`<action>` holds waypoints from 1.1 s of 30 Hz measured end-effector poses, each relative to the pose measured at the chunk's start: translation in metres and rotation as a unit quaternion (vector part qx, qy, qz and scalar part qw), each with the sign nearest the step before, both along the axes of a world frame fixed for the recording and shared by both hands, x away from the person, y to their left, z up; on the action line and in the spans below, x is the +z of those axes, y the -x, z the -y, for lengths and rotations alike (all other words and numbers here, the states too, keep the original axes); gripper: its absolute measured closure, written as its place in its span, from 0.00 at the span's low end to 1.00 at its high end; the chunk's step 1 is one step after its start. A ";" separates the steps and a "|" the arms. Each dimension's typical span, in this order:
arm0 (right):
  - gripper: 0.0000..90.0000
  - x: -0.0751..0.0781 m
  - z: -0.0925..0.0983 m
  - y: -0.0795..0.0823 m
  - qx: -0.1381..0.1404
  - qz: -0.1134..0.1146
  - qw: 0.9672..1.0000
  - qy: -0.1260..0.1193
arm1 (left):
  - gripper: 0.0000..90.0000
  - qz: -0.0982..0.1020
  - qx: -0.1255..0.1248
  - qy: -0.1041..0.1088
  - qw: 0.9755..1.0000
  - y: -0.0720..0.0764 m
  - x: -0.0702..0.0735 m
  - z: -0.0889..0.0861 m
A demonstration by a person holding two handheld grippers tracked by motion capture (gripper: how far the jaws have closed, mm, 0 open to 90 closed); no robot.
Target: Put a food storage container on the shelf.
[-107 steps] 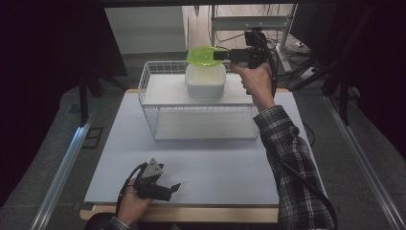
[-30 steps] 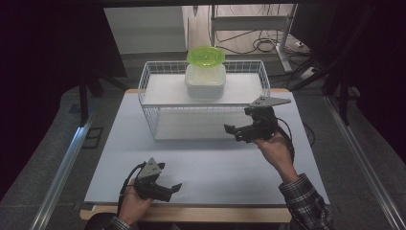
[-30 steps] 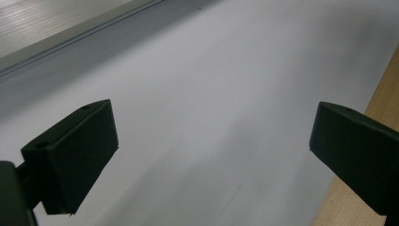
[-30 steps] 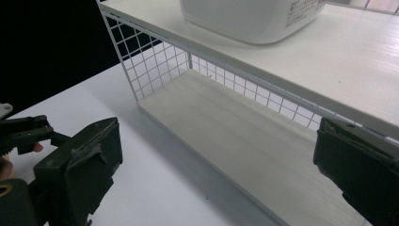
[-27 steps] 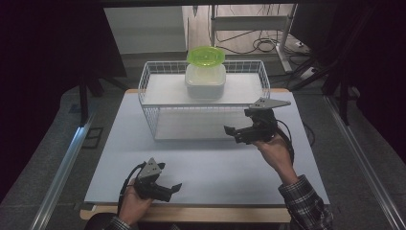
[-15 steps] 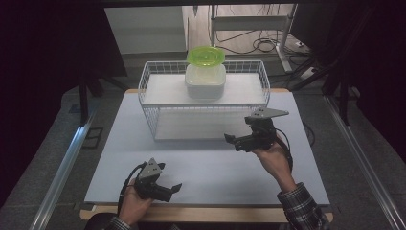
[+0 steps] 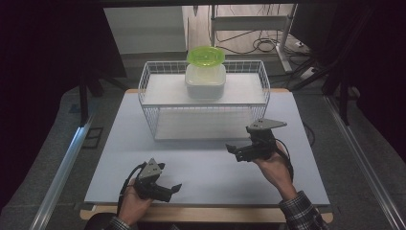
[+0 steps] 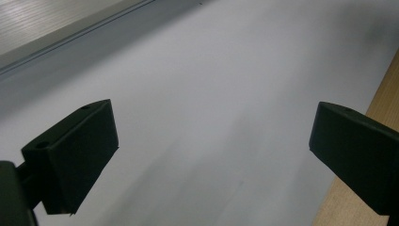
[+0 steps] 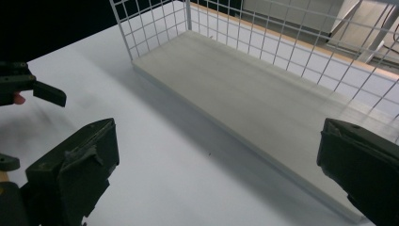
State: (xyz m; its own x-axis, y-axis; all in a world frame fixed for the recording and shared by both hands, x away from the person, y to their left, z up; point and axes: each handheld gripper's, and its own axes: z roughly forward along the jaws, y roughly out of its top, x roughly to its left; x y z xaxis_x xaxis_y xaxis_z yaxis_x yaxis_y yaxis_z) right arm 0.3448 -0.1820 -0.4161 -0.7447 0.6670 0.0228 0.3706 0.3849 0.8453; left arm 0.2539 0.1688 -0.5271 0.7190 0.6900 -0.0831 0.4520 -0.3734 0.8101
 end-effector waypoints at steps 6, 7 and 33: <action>0.00 -0.008 0.004 0.007 0.001 -0.003 1.000 0.002 | 0.02 -0.001 0.002 -0.001 1.000 -0.001 0.000 -0.001; 0.00 -0.010 0.005 0.008 0.002 -0.004 1.000 0.002 | 0.02 -0.001 0.003 -0.001 1.000 0.000 0.000 -0.002; 0.00 -0.061 0.025 0.031 -0.016 -0.020 0.998 0.052 | 0.02 -0.006 0.010 -0.011 1.000 -0.002 -0.001 -0.003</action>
State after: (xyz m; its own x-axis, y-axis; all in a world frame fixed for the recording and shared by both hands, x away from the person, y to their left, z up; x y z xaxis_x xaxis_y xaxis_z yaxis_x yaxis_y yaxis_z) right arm 0.3135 -0.2070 -0.4771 -0.7224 0.6912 -0.0193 0.4170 0.4578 0.7852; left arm 0.2558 0.1721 -0.5284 0.7036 0.7065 -0.0763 0.4694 -0.3815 0.7963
